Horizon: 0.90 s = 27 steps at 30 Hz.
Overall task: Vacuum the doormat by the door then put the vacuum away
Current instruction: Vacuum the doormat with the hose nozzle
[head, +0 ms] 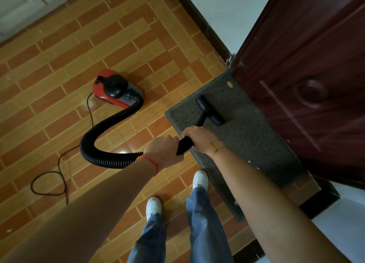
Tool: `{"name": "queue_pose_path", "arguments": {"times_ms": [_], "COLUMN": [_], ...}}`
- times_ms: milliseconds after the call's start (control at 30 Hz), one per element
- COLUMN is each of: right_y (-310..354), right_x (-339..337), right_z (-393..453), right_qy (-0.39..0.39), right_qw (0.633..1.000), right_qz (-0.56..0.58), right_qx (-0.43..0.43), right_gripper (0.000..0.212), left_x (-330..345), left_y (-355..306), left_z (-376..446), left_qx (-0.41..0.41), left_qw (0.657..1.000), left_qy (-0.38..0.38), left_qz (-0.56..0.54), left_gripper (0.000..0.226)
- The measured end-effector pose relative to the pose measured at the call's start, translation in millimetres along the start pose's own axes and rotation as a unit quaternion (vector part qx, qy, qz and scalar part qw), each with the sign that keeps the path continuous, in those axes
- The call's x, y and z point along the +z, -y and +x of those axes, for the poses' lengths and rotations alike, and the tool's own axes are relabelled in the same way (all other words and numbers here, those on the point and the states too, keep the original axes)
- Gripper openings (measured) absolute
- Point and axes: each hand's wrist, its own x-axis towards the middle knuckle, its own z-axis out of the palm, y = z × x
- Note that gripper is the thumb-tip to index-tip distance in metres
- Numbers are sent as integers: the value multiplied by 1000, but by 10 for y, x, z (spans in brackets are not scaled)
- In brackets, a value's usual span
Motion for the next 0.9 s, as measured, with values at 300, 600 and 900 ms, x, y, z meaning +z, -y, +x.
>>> {"name": "queue_pose_path", "arguments": {"times_ms": [300,600,900], "right_y": [1024,1746,1881], "right_x": [536,832,928], "right_z": [53,91,-84], "right_qy": [-3,-2,-2], "right_qw": [999,997,993], "right_qz": [3,-7,13], "right_qx": [41,79,116], "right_gripper": [19,17,18], "left_x": [494,748,817], "left_y": [758,1263,1256], "left_z": [-635,-1066,-1145], "left_qx": [51,81,127], "left_qw": [998,994,987], "left_qy": [11,11,13], "left_qz": [33,76,99], "left_gripper": [29,30,31]}}
